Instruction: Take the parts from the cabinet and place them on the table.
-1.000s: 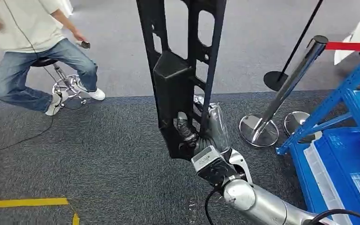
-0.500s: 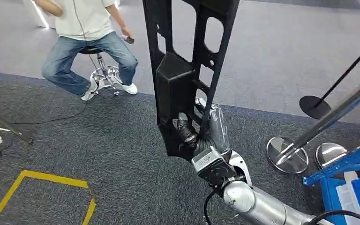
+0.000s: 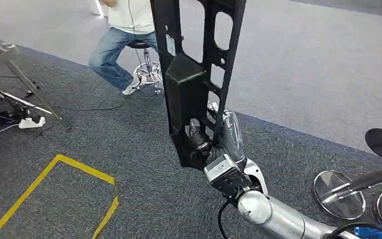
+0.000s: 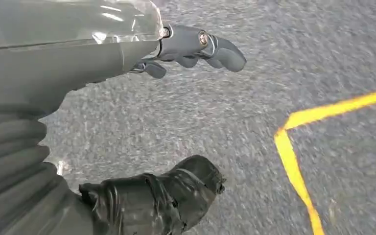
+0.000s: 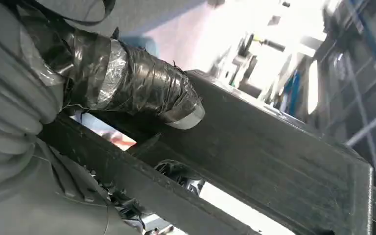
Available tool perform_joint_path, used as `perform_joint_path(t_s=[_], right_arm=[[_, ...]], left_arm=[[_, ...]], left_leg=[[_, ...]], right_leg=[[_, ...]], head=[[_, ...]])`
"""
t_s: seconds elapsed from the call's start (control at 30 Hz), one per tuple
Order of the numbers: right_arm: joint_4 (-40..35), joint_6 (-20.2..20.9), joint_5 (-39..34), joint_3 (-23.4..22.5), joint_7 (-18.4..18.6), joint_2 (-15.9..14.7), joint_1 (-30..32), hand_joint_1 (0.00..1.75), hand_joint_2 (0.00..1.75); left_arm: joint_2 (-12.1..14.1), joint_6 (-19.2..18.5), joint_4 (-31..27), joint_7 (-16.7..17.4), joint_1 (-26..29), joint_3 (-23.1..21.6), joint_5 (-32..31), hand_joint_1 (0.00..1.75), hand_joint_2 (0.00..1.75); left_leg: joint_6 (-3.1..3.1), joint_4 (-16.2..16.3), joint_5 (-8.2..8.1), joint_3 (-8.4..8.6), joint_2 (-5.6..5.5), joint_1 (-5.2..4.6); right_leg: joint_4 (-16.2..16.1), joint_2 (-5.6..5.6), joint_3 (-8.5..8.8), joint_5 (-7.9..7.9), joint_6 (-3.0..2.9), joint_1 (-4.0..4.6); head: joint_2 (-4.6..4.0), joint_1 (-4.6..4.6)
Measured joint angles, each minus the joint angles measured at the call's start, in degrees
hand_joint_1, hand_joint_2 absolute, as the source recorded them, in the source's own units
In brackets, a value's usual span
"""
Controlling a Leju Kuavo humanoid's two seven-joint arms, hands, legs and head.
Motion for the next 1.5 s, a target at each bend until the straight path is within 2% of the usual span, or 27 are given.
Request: perform_joint_path(t_s=[0.07,0.1,0.13,0.23,0.27,0.3,0.37,0.43,0.5,0.57,0.6,0.63,0.73,0.77,0.83,0.87,0.93,0.97,1.03,1.1,1.13,1.27,1.3,1.33,1.37,1.43,1.5], right_arm=[[0.0,0.2,0.0,0.0,0.0,0.0,0.0,1.75,1.75],[0.0,0.2,0.0,0.0,0.0,0.0,-0.1,1.75,1.75],[0.0,0.2,0.0,0.0,0.0,0.0,-0.1,1.75,1.75],[0.0,0.2,0.0,0.0,0.0,0.0,-0.3,1.75,1.75],[0.0,0.2,0.0,0.0,0.0,0.0,-0.4,1.75,1.75],[0.0,0.3,0.0,0.0,0.0,0.0,-0.6,1.75,1.75],[0.0,0.3,-0.1,0.0,0.0,0.0,-0.6,1.75,1.75],[0.3,0.3,-0.2,0.0,0.1,0.0,-0.4,1.75,1.75],[0.6,0.5,-0.4,0.0,0.6,0.0,-0.5,1.75,1.75],[0.8,1.5,-0.7,0.0,1.4,-0.3,-0.9,1.75,1.75],[1.0,2.0,-1.0,-0.2,1.9,-0.6,-1.4,1.75,1.75],[1.1,2.4,-1.2,-0.4,2.2,-0.8,-1.5,1.75,1.75],[1.4,4.8,-1.6,-0.8,3.9,-1.7,-2.9,1.75,1.75],[1.5,6.0,-2.0,-0.8,4.7,-1.9,-4.0,1.75,1.75],[1.6,9.5,-3.1,-1.1,7.4,-2.9,-6.7,1.75,1.75],[1.6,11.2,-3.6,-1.3,9.0,-3.5,-8.3,1.75,1.75],[2.0,14.3,-4.7,-1.4,11.6,-4.8,-11.4,1.75,1.75],[2.2,15.4,-5.3,-1.4,12.6,-5.4,-12.7,1.75,1.75],[2.7,16.8,-6.2,-1.4,14.4,-6.4,-15.0,1.75,1.75],[3.1,18.0,-6.7,-1.5,16.2,-7.6,-17.9,1.75,1.75],[3.3,18.8,-7.2,-1.5,17.3,-8.3,-19.6,1.75,1.75],[4.8,21.8,-10.2,-1.4,21.1,-10.5,-25.5,1.75,1.75],[5.0,22.2,-10.7,-1.4,21.7,-11.1,-26.6,1.75,1.75],[5.4,22.5,-11.1,-1.3,22.2,-11.7,-27.9,1.75,1.75],[5.7,22.6,-11.6,-1.3,22.6,-12.4,-28.9,1.75,1.75],[6.5,22.4,-11.7,-1.3,23.3,-13.2,-29.5,1.75,1.75],[7.1,22.1,-11.6,-1.2,24.2,-13.6,-29.5,1.75,1.75]], left_arm=[[0.0,0.0,0.0,0.0,0.1,0.0,0.0,0.0,1.75],[0.0,0.0,0.0,0.0,0.0,-0.1,0.0,0.0,1.75],[0.0,0.0,0.0,0.0,-0.2,-0.1,0.0,0.0,1.75],[0.2,0.0,0.0,0.0,0.0,-0.1,0.0,0.0,1.75],[0.2,0.0,0.0,0.0,0.0,-0.1,0.0,0.0,1.75],[0.2,0.0,0.0,-0.1,0.0,-0.1,0.0,0.0,1.75],[0.2,0.0,0.0,-0.1,-0.4,-0.2,0.0,0.0,1.75],[0.2,0.0,0.0,-0.1,-0.6,-0.2,0.0,0.0,1.75],[0.2,0.0,0.0,0.0,-0.4,-0.2,0.2,0.0,1.75],[0.2,0.0,0.0,0.2,-0.2,-0.3,0.2,0.0,1.75],[0.2,-0.1,0.0,0.2,-0.1,-0.3,0.3,0.0,1.75],[0.2,-0.1,0.0,0.3,-0.5,-0.3,0.3,0.0,1.75],[0.2,-0.1,0.0,0.2,-0.1,-0.3,0.4,0.0,1.75],[0.4,-0.2,0.0,0.2,0.0,-0.3,0.5,0.0,1.75],[0.4,-0.7,0.0,0.0,0.0,-0.3,0.8,0.0,1.75],[0.4,-0.9,0.0,0.0,-0.3,-0.3,1.0,0.0,1.75],[0.5,-1.2,0.0,-0.3,-0.7,-0.4,1.0,0.0,1.75],[0.5,-1.4,0.0,-0.4,-0.8,-0.5,1.0,0.0,1.75],[0.7,-1.6,0.0,-0.4,-0.7,-0.7,1.2,0.0,1.75],[0.9,-1.7,0.0,-0.4,-0.7,-1.0,1.3,0.0,1.75],[1.0,-1.8,0.0,-0.4,-0.9,-1.2,1.3,0.0,1.75],[1.3,-1.6,0.0,0.3,-0.9,-2.1,0.4,0.0,1.75],[1.3,-1.5,0.0,0.4,-0.7,-2.2,0.4,0.0,1.75],[1.3,-1.4,0.0,0.5,-0.7,-2.4,0.4,0.0,1.75],[1.3,-1.5,0.0,0.5,-0.9,-2.6,0.4,0.0,1.75],[1.3,-1.5,0.0,0.5,-1.1,-3.0,0.5,0.0,1.75],[1.3,-1.5,0.0,0.5,-1.1,-3.1,0.6,0.0,1.75]], left_leg=[[0.48,-11.0,6.21,5.08,2.29,-0.12],[0.63,-12.7,5.21,6.03,5.04,-0.85],[1.05,-13.4,5.2,6.36,4.82,-1.31],[1.84,-13.4,4.58,6.52,2.76,-1.56],[2.32,-14.4,4.92,7.61,1.89,-0.57],[2.6,-14.9,4.8,8.24,1.33,-0.81],[3.42,-15.0,4.56,8.72,-0.07,-0.75],[3.63,-14.9,4.27,8.93,-1.86,-0.95],[3.53,-14.8,3.95,9.44,-3.83,-1.06],[3.19,-14.4,3.4,10.06,-5.65,-1.01],[3.0,-14.2,3.09,9.83,-6.25,-0.75],[2.78,-13.5,2.91,9.35,-7.13,-1.19],[1.83,-14.2,3.22,8.92,-9.32,-0.43],[1.71,-14.2,3.1,8.49,-9.9,-0.62],[0.86,-10.6,1.48,7.19,-3.2,-1.02],[0.42,-6.4,-0.16,4.79,-1.44,-0.7],[-0.01,1.6,-2.35,-0.16,-0.29,-0.27],[-0.11,3.0,-1.86,-1.41,-0.13,-0.16],[0.02,-2.1,2.75,0.2,0.2,-0.11],[0.84,-12.4,7.93,4.75,2.82,-0.45],[1.05,-13.1,6.34,5.5,4.65,-1.6],[2.24,-14.4,5.89,5.98,2.2,-1.68],[2.58,-15.1,6.12,6.83,1.89,-0.77],[2.87,-15.4,5.95,7.29,1.34,-0.85],[3.38,-15.4,5.78,7.48,0.89,-0.84],[3.82,-15.3,5.34,7.88,-0.21,-0.87],[3.78,-15.0,4.72,8.31,-1.19,-0.89]], right_leg=[[0.0,-1.58,1.1,-0.79,0.39,0.03],[-0.3,-2.07,1.43,-1.01,0.62,0.14],[-0.3,-2.75,1.57,-1.27,1.05,0.52],[-1.3,-4.35,3.01,-1.77,2.1,0.64],[-1.1,-3.89,3.04,-2.26,2.59,0.33],[0.1,-0.72,3.17,-2.83,2.6,0.3],[8.6,2.66,-1.43,-6.51,2.13,0.54],[15.7,3.25,-6.49,-8.16,2.03,0.72],[13.5,3.41,-6.99,-4.53,1.85,0.75],[4.1,4.92,-3.67,1.87,1.58,0.69],[1.1,8.3,-2.6,2.52,1.41,0.49],[-0.7,9.27,-1.81,1.9,1.47,0.23],[-0.6,7.3,-1.63,1.74,0.86,0.68],[-0.9,6.68,-1.34,1.79,0.64,0.03],[-1.4,5.05,-0.42,1.52,0.1,0.02],[-1.4,4.16,-0.17,1.29,-0.18,0.18],[-1.4,2.3,0.41,0.71,-0.24,0.24],[-1.3,1.48,0.76,0.42,-0.19,0.24],[-1.3,-0.17,1.75,-0.34,-0.1,0.24],[-1.4,-1.55,2.87,-1.18,0.25,0.32],[-1.6,-2.19,3.05,-1.42,0.6,0.67],[-2.5,-4.86,4.3,-2.22,1.97,1.28],[-2.4,-3.73,4.34,-2.69,2.33,0.79],[-0.3,0.15,3.75,-3.48,2.41,0.73],[4.1,2.27,1.29,-5.19,2.4,0.75],[13.1,3.46,-4.51,-8.07,2.64,0.74],[16.2,3.46,-8.02,-7.06,2.74,0.74]], head=[[0.0,0.02],[0.0,0.02],[0.0,0.06],[0.02,0.04],[0.02,0.07],[0.0,0.2],[0.0,0.2],[0.02,0.18],[0.0,0.17],[0.0,0.2],[0.0,0.2],[0.0,0.09],[0.0,0.15],[0.02,0.09],[0.0,-0.18],[0.0,-0.17],[0.0,-0.17],[0.0,-0.17],[0.0,-0.17],[0.0,-0.17],[0.0,-0.24],[0.0,-0.22],[0.02,-0.11],[0.0,-0.07],[0.0,0.0],[0.0,0.17],[0.0,0.15]])
